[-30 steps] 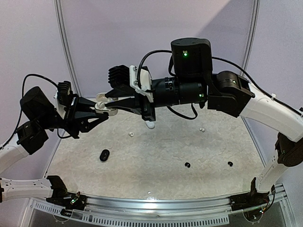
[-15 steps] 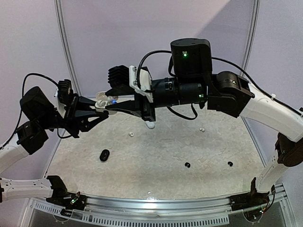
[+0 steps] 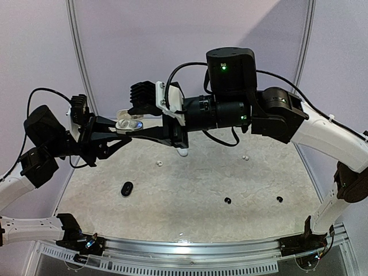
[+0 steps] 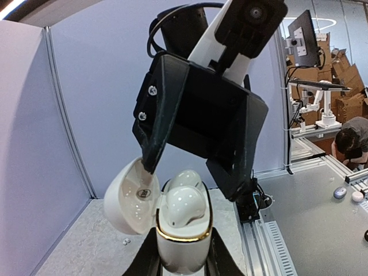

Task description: Insert the wireless bluetooth earbuds into the charging case

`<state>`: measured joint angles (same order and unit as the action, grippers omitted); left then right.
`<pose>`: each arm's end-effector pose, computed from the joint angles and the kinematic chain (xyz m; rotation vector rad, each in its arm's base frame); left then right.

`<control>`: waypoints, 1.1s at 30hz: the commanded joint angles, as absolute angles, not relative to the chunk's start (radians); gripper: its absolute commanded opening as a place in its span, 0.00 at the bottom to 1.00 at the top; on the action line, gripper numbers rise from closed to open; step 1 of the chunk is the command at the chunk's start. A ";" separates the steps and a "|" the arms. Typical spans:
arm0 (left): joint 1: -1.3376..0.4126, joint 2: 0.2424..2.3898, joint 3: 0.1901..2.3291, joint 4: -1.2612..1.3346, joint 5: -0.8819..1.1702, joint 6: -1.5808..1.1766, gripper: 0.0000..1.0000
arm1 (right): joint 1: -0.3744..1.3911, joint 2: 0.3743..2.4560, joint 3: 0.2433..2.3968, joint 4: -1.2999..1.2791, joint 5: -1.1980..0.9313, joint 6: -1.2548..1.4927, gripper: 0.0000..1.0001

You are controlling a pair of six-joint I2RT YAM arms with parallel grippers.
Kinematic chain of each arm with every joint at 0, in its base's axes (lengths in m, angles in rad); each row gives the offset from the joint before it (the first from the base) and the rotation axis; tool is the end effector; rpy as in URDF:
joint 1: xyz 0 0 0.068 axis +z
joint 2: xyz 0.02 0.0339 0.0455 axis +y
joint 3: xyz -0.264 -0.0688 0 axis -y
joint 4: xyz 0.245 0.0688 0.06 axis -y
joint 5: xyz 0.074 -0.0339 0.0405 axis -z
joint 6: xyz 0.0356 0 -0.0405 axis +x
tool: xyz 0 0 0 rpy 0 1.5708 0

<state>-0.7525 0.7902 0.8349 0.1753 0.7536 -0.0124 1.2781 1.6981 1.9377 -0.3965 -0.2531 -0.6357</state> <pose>0.1103 -0.1366 0.3938 1.1138 1.0210 -1.1284 0.1024 0.3706 0.4748 -1.5508 0.8586 0.6880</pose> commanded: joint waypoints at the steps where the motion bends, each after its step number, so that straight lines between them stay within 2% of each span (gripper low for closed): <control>1: -0.764 0.775 0.829 0.231 0.766 -0.039 0.00 | 1.276 1.722 1.937 -0.426 -0.220 -0.630 0.44; 7: -0.764 0.773 0.797 0.212 0.695 -0.049 0.00 | 1.276 1.706 1.967 -0.379 -0.306 -0.569 0.44; 13: -0.762 0.774 0.784 0.167 0.632 0.059 0.00 | 1.273 1.656 1.976 -0.240 -0.323 -0.413 0.46; 15: -0.764 0.775 0.781 0.154 0.636 0.120 0.00 | 1.271 1.658 1.986 -0.214 -0.245 -0.354 0.46; 21: -0.769 0.768 0.786 0.064 0.636 0.372 0.00 | 1.265 1.721 2.006 -0.223 0.200 -0.288 0.46; 24: -0.772 0.766 0.795 0.024 0.631 0.443 0.00 | 1.265 1.774 2.063 -0.267 0.295 -0.277 0.46; 28: -0.776 0.764 0.799 0.002 0.626 0.489 0.00 | 1.268 1.860 2.118 -0.344 0.261 -0.279 0.46; 33: -0.773 0.767 0.805 0.011 0.549 0.376 0.00 | 1.293 1.870 2.079 -0.413 0.061 -0.341 0.47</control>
